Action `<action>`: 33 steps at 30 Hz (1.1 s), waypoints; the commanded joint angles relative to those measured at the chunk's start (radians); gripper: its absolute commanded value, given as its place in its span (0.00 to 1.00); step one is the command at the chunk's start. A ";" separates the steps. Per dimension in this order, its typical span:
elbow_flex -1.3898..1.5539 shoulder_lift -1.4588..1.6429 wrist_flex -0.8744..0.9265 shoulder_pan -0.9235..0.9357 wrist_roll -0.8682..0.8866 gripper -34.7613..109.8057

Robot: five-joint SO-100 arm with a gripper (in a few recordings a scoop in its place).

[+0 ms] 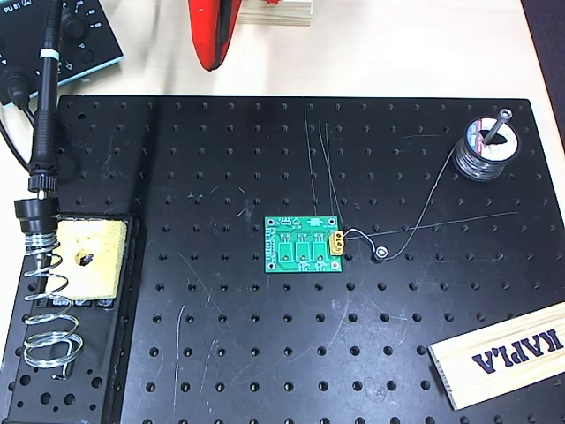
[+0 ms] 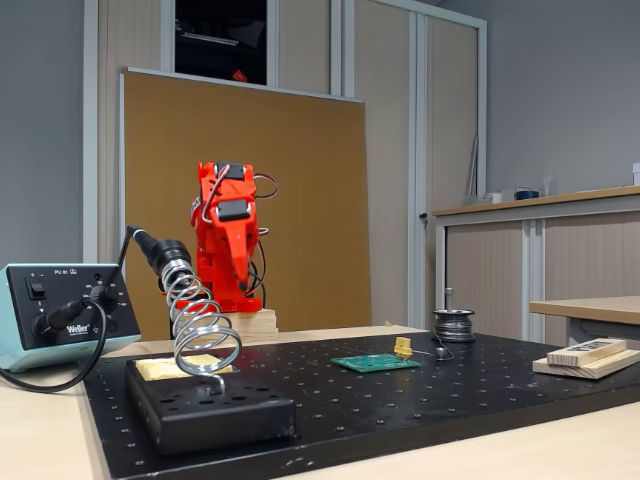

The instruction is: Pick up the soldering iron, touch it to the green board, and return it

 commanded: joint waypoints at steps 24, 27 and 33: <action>0.060 0.017 0.009 -0.031 -0.038 0.24; 0.060 0.017 0.008 -0.031 -0.038 0.24; 0.060 0.017 0.008 -0.031 -0.038 0.24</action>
